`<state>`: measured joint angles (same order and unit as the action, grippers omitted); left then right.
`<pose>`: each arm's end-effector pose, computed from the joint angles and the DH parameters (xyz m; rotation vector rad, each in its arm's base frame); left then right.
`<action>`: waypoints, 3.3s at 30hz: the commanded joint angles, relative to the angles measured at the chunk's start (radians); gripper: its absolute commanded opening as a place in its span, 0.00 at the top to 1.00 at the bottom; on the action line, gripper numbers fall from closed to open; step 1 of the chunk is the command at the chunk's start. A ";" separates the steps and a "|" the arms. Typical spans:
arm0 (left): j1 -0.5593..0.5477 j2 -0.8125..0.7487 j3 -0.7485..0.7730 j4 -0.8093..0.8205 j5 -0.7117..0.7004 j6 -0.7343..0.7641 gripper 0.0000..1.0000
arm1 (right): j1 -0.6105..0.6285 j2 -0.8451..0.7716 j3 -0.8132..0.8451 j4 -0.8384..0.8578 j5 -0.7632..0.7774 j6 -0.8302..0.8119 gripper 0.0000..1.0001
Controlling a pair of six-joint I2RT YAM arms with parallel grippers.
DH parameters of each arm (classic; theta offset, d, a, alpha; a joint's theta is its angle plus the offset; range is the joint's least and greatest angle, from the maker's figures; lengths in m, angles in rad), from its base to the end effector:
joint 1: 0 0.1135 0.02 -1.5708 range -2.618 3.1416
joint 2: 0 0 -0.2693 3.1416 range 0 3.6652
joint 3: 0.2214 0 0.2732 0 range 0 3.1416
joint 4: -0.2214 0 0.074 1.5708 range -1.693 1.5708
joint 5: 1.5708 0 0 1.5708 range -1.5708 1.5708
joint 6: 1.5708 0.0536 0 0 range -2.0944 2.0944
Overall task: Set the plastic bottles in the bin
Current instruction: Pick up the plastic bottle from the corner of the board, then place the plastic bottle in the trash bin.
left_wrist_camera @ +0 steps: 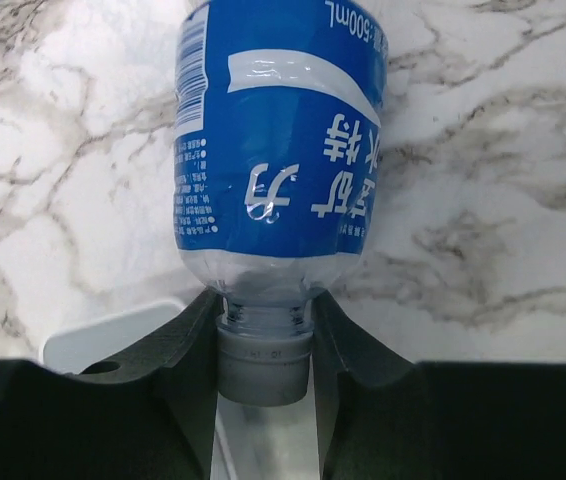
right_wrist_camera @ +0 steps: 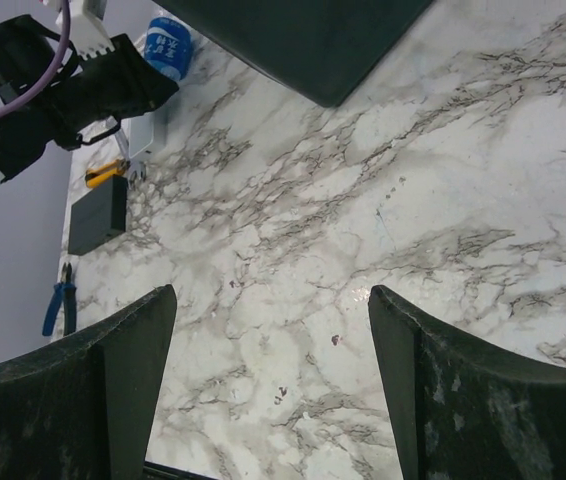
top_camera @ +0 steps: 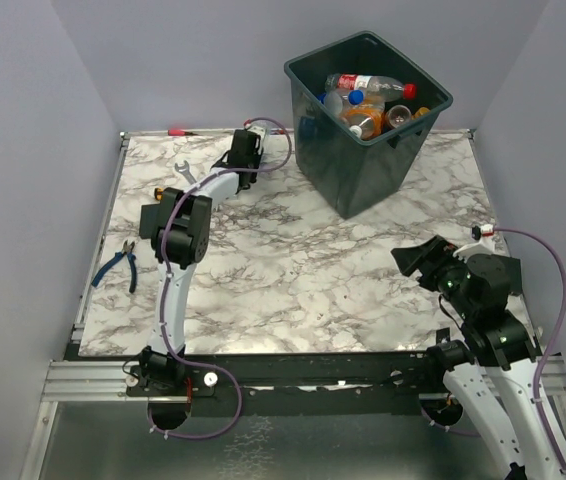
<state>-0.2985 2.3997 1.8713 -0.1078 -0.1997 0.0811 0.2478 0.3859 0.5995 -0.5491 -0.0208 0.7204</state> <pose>0.5582 -0.1606 0.1377 0.3046 2.1729 0.0983 0.1342 0.0351 0.2880 0.4457 1.9129 0.6674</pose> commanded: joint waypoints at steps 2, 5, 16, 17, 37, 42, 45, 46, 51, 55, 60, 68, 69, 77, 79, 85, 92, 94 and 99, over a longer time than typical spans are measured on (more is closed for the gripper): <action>-0.001 -0.343 -0.216 0.143 -0.004 -0.077 1.00 | 0.004 0.006 0.064 0.000 -0.032 -0.073 0.19; -0.021 -0.560 -0.357 0.175 -0.010 -0.113 1.00 | 0.004 0.027 0.092 0.013 -0.081 -0.115 0.19; -0.311 -1.420 -0.997 0.205 0.177 0.204 1.00 | 0.009 0.269 0.257 0.165 -0.620 -0.134 0.21; -0.340 -1.505 -1.050 0.195 0.259 0.237 1.00 | 0.011 0.279 0.287 0.170 -0.635 -0.139 0.21; -0.416 -2.018 -1.293 -0.188 0.621 1.263 1.00 | 0.413 0.982 1.227 -0.420 -0.566 -0.444 0.17; -0.420 -1.956 -1.265 -0.181 0.611 1.340 1.00 | 0.474 1.060 1.216 -0.448 -0.498 -0.498 0.13; -0.420 -1.945 -1.261 -0.178 0.598 1.351 1.00 | 0.537 1.102 1.225 -0.493 -0.425 -0.560 0.10; -0.421 -1.942 -1.261 -0.178 0.598 1.353 1.00 | 0.554 1.112 1.224 -0.500 -0.419 -0.576 0.09; -0.420 -1.917 -1.249 -0.174 0.594 1.370 1.00 | 0.616 1.163 1.217 -0.491 -0.349 -0.631 0.07; -0.421 -1.897 -1.235 -0.166 0.594 1.370 1.00 | 0.640 1.192 1.182 -0.449 -0.362 -0.647 0.06; -0.420 -1.888 -1.225 -0.167 0.584 1.371 1.00 | 0.663 1.216 1.161 -0.414 -0.391 -0.649 0.06; -0.420 -1.890 -1.231 -0.155 0.579 1.366 1.00 | 0.681 1.245 1.113 -0.396 -0.430 -0.648 0.16; -0.420 -1.893 -1.232 -0.153 0.580 1.365 1.00 | 0.683 1.245 1.104 -0.391 -0.440 -0.648 0.18; -0.421 -1.903 -1.231 -0.138 0.580 1.343 0.81 | 0.683 1.191 1.074 -0.349 -0.459 -0.633 0.62; -0.421 -1.914 -1.236 -0.101 0.568 1.284 0.14 | 0.683 1.155 1.070 -0.338 -0.417 -0.625 0.65; -0.421 -1.939 -1.258 0.083 0.450 0.957 0.01 | 0.683 0.961 0.995 -0.171 -0.072 -0.523 0.65; -0.420 -1.832 -1.113 0.241 0.283 0.077 0.01 | 0.683 0.543 0.583 0.562 0.138 -0.461 0.64; -0.419 -1.797 -1.101 0.307 0.330 -0.149 0.01 | 0.683 0.469 0.458 0.790 0.132 -0.448 0.65; -0.420 -1.658 -1.218 0.830 0.579 -0.759 0.01 | 0.683 0.480 0.405 0.962 0.060 -0.395 0.66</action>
<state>-0.7158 0.6270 0.7338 0.2638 0.1940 0.0101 0.9279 0.8124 1.0439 0.1345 0.0467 0.2657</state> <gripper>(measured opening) 0.991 0.504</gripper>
